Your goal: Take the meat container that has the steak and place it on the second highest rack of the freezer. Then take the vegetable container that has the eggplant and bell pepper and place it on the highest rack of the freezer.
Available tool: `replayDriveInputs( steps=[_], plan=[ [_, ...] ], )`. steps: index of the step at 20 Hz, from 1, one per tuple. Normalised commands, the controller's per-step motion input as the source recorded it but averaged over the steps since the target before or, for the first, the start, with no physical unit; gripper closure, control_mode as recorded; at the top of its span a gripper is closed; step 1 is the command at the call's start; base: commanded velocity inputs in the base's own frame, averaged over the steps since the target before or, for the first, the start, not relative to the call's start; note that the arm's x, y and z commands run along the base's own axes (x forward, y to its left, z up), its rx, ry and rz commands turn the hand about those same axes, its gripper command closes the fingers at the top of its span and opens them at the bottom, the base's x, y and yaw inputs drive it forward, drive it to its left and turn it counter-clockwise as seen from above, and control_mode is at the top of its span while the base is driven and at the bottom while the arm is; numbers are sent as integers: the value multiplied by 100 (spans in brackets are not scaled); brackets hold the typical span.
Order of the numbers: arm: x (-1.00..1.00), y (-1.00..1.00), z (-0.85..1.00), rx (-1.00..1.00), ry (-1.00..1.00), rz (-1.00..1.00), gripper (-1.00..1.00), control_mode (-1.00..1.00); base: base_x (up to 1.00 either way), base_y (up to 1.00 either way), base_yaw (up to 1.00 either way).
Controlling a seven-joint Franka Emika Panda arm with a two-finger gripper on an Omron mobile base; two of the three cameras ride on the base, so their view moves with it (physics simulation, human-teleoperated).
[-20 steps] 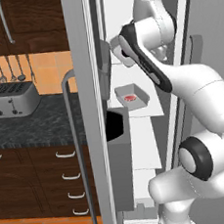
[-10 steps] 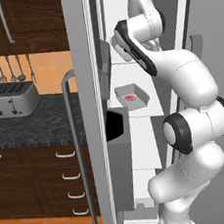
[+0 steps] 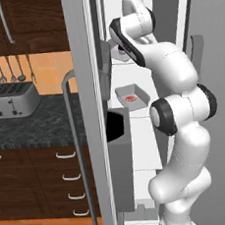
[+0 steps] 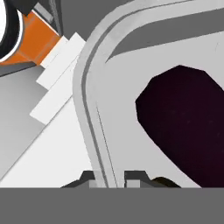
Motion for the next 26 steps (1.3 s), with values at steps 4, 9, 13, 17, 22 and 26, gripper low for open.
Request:
replayDriveInputs(
  steps=[4, 9, 13, 17, 22, 26],
  plan=[
    [40, 0, -8, 0, 1, -14, 100, -100, 0, 0, 0],
    [2, -6, -15, 0, 0, -35, 100, -100, 0, 0, 0],
    [0, 0, 0, 0, 0, -5, -100, -100, 0, 0, 0],
    [-30, 0, 0, 0, -9, 0, -100, -100, 0, 0, 0],
    [-85, 0, -19, 0, -24, 0, -100, -100, 0, 0, 0],
    [-94, 0, -23, 0, -33, 1, -100, -100, 0, 0, 0]
  ],
)
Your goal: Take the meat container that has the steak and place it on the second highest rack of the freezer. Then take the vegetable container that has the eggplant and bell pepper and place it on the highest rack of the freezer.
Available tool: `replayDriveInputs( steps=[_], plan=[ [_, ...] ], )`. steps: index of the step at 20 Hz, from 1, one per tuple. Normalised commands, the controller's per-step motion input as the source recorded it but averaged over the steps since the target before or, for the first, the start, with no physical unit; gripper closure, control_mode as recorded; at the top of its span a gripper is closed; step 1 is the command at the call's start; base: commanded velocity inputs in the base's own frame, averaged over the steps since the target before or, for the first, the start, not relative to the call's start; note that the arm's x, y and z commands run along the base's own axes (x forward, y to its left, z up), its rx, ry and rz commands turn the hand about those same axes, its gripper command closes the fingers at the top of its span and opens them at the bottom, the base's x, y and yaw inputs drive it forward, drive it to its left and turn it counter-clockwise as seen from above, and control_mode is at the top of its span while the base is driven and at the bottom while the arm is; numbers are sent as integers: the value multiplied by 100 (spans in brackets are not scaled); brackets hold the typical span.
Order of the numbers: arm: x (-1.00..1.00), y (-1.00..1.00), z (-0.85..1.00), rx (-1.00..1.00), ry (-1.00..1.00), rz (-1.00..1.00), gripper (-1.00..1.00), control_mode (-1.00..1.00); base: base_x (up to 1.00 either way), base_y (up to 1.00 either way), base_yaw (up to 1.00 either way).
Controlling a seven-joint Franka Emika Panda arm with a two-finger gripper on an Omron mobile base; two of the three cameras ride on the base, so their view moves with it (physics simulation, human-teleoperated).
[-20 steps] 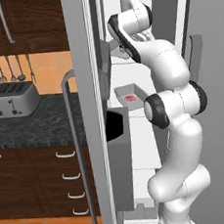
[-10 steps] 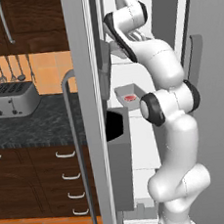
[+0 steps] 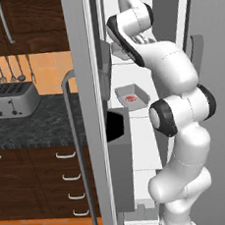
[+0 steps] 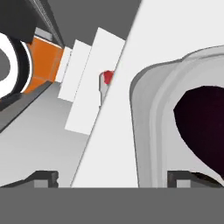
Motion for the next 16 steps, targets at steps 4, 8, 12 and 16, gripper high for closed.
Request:
replayDriveInputs(
  steps=[4, 8, 12, 16],
  plan=[
    [-91, -4, 0, 0, -32, 0, -100, -100, 0, 0, 0],
    [29, 0, -6, 0, -16, 5, -100, -100, 0, 0, 0],
    [84, 0, 0, 0, -20, 9, -100, -100, 0, 0, 0],
    [95, 0, 0, 0, -22, 9, -100, -100, 0, 0, 0]
  ],
)
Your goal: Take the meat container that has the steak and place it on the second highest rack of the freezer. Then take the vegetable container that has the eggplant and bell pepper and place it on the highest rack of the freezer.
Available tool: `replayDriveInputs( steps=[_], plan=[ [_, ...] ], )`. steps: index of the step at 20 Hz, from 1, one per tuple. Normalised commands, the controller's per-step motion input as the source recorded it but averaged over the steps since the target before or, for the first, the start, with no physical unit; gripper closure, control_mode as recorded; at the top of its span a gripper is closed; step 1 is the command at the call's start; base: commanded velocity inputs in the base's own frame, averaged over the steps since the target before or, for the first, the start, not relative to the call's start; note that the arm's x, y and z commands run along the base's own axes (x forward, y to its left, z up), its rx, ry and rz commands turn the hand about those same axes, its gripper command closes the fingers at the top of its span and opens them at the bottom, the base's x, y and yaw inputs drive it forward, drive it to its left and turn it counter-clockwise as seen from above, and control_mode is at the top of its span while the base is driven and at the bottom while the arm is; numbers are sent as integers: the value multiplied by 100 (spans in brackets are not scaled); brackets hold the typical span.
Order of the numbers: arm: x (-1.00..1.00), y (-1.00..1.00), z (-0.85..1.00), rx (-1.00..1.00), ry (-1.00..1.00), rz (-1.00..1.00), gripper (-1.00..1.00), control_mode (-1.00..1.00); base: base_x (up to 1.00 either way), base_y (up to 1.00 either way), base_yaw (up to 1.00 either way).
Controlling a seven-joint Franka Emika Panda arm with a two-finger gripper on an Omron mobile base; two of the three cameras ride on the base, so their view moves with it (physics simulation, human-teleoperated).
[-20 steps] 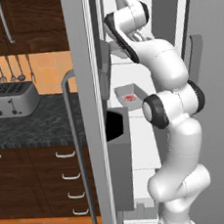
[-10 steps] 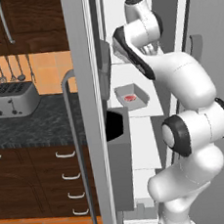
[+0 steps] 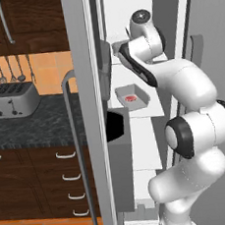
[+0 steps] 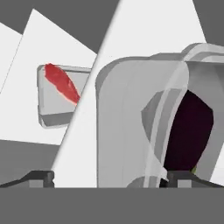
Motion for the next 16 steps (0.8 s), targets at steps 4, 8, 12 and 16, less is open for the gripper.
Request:
replayDriveInputs(
  steps=[4, 8, 12, 16],
  plan=[
    [-28, 0, 34, 0, -22, 13, -100, -100, 0, 0, 0],
    [-100, 0, 15, 0, -39, 22, -100, -100, 0, 0, 0],
    [-100, -2, -39, -3, -17, 25, -100, -100, 0, 0, 0],
    [-100, -9, -50, -16, 15, 33, -100, -100, 0, 0, 0]
  ],
)
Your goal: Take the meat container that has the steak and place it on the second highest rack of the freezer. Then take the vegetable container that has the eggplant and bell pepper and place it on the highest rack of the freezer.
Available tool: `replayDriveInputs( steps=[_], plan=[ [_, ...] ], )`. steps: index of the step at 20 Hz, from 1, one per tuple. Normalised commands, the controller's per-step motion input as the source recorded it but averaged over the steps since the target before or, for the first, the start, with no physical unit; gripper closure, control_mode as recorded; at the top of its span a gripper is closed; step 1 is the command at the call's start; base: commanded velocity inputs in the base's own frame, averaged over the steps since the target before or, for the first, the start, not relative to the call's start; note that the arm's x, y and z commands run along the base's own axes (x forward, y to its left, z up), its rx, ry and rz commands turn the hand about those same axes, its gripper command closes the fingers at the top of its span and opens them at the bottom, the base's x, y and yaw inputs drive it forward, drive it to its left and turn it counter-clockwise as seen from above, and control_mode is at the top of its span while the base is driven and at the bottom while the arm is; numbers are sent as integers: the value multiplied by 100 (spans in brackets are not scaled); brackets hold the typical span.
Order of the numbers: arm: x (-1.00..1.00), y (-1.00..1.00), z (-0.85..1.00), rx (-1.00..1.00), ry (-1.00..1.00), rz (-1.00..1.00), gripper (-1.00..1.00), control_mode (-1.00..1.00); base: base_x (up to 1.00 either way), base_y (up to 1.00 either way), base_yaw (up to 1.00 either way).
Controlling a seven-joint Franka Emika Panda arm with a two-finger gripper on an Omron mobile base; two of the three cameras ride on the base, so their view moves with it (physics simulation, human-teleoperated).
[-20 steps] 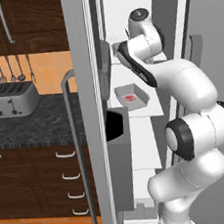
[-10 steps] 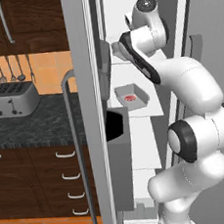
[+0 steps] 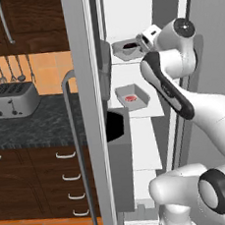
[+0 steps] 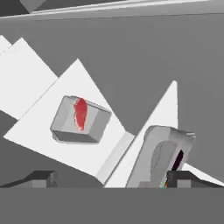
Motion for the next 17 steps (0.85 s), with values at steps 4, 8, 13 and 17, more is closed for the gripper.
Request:
replayDriveInputs(
  steps=[4, 8, 13, 17],
  plan=[
    [-98, 0, -3, -34, 35, 36, -100, -100, 0, 0, 0],
    [-92, 0, 4, -48, 40, 33, -100, -100, 0, 0, 0],
    [-86, 2, -59, -27, 9, 18, -100, -100, 0, 0, 0],
    [-72, 0, -85, -18, 0, 12, -100, -100, 0, 0, 0]
  ],
)
